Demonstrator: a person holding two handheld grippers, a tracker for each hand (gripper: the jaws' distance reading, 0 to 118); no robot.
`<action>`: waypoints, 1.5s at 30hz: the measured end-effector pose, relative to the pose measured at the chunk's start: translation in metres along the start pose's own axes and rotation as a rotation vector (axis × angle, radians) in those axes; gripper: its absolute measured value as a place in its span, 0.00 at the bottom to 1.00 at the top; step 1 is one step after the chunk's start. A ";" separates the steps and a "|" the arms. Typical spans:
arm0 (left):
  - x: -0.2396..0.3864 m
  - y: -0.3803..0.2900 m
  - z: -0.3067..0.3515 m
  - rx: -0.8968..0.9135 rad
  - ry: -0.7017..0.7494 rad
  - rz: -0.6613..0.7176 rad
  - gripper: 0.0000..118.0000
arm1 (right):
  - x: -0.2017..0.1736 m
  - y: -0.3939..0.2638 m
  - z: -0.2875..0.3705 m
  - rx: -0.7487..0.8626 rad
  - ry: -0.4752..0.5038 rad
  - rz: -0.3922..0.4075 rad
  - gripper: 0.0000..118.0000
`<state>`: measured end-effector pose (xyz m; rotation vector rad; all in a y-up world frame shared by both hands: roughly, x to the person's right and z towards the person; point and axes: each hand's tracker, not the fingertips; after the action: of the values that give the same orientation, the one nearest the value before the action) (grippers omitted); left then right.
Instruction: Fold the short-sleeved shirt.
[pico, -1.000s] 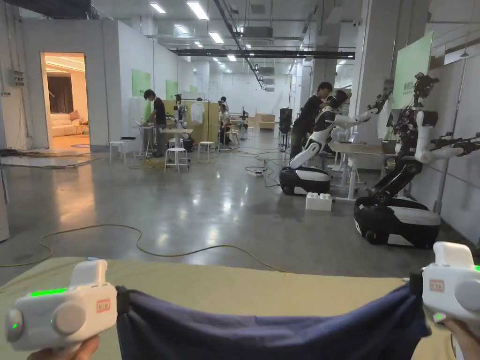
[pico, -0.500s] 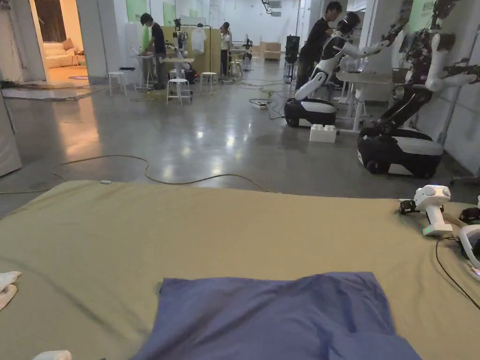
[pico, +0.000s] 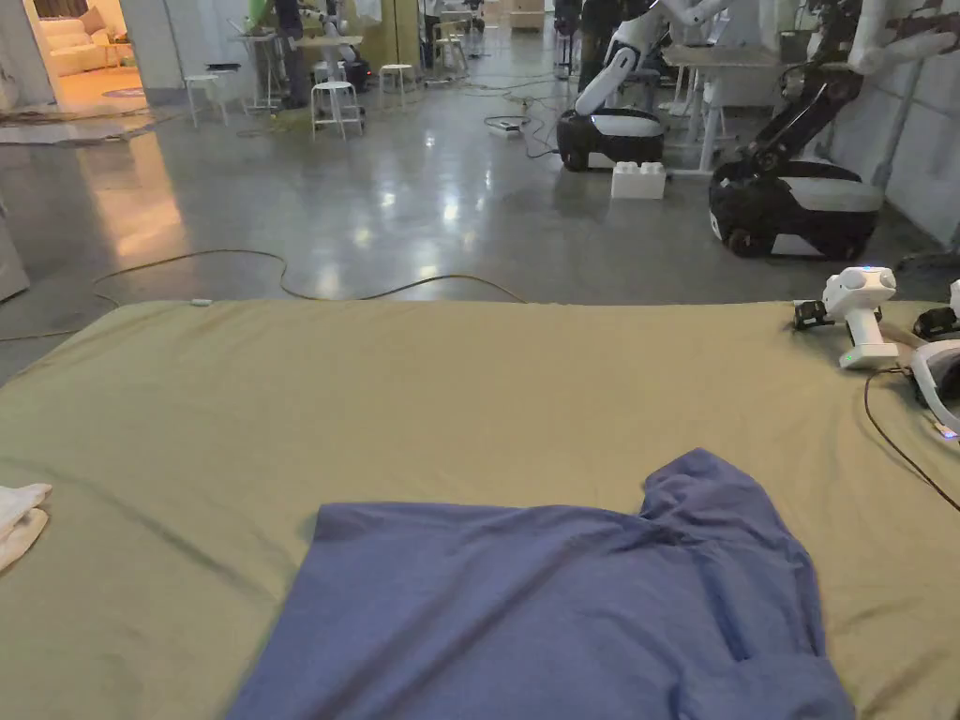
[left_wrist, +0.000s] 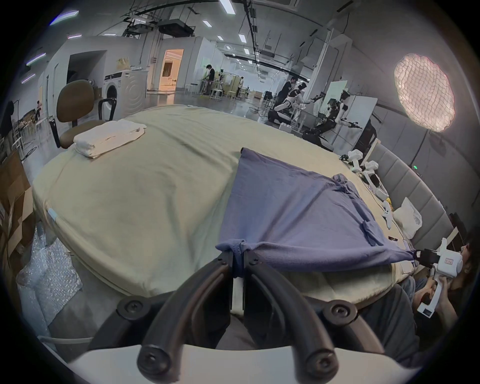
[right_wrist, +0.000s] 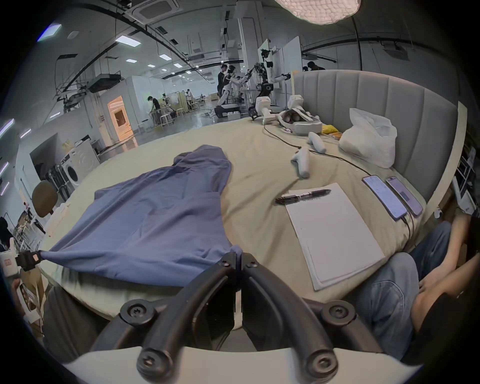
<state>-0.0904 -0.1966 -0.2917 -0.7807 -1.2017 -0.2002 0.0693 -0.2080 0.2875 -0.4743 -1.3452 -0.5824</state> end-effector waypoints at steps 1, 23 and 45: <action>0.001 -0.001 0.000 -0.005 -0.003 -0.014 0.07 | 0.002 -0.001 0.000 -0.001 -0.001 -0.002 0.02; 0.038 0.035 0.057 0.225 0.039 -0.144 0.93 | -0.012 0.007 0.050 0.166 0.068 0.010 0.73; 0.147 0.065 0.164 0.588 -0.042 -0.343 0.00 | -0.143 0.079 0.146 0.505 0.257 0.275 0.00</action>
<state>-0.1250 -0.0076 -0.1661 -0.0646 -1.3387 -0.0998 -0.0086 -0.0383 0.1725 -0.1572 -1.1045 -0.0613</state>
